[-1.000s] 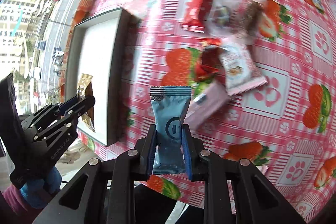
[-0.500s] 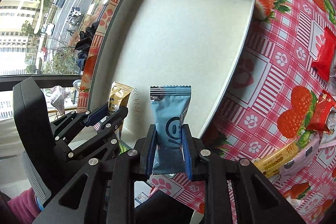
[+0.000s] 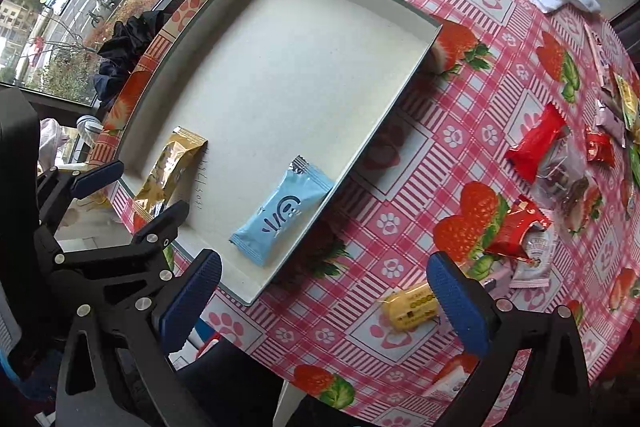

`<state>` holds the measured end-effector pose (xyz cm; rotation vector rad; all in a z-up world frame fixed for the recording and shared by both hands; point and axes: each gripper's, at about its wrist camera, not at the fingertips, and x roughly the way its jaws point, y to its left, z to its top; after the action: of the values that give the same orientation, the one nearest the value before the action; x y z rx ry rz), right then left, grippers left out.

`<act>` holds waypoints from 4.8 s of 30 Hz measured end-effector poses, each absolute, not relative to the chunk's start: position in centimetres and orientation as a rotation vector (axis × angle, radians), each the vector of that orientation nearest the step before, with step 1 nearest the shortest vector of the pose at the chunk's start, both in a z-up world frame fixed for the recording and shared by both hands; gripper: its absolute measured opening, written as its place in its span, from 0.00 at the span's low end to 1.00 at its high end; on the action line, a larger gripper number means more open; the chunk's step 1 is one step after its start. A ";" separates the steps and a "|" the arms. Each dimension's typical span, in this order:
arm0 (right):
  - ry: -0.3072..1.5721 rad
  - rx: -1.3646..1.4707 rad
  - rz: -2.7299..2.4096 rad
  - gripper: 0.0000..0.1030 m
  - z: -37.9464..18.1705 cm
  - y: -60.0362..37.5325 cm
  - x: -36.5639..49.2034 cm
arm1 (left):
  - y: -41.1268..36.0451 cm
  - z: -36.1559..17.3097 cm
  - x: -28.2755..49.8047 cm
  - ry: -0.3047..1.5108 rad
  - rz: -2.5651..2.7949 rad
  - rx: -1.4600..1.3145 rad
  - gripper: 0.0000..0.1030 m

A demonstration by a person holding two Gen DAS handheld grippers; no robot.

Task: Organize snacks
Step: 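Carry both bars into the white tray and open both tools, then withdraw both tools from the tray toward the remaining snacks, then grasp the yellow cake pack with left tool while right tool grasps cranberry pack, then place both packs into the white tray and open both tools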

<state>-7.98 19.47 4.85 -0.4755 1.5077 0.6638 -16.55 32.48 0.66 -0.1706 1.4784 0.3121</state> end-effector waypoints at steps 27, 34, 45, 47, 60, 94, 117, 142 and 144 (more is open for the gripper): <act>1.222 -0.442 0.533 1.00 9.6 16.0 -7.5 | 26.3 7.3 -12.7 1.377 0.210 -0.066 0.77; 1.249 -0.402 0.532 1.00 9.5 15.1 -7.2 | 25.2 7.4 -12.4 1.390 0.190 -0.051 0.77; 1.317 -0.353 0.532 1.00 7.8 12.7 -6.6 | 23.2 6.2 -12.1 1.443 0.115 -0.033 0.77; 1.381 -0.320 0.500 1.00 6.0 10.7 -6.0 | 22.6 5.2 -12.2 1.480 0.074 -0.036 0.77; 1.803 -0.044 0.169 1.00 -6.8 -5.5 -10.4 | 12.7 -3.0 -10.6 1.555 -0.155 0.250 0.77; 1.687 -0.413 0.400 0.53 -7.4 -0.2 -8.7 | 10.0 -5.6 -7.5 1.586 -0.141 0.096 0.38; 1.648 -0.079 0.643 0.41 1.9 8.4 -2.0 | 24.8 2.8 -10.7 1.410 0.051 -0.106 0.38; 1.680 -0.122 0.611 1.00 0.1 16.4 -1.0 | 30.9 0.2 -13.5 1.436 0.175 -0.016 0.62; 1.678 -0.126 0.540 1.00 -0.1 13.9 -0.5 | 29.6 0.4 -13.3 1.431 0.138 0.007 0.62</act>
<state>-0.47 13.88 -0.07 -0.1257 1.6784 0.5402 -13.28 29.61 0.40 0.0070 1.4307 0.1381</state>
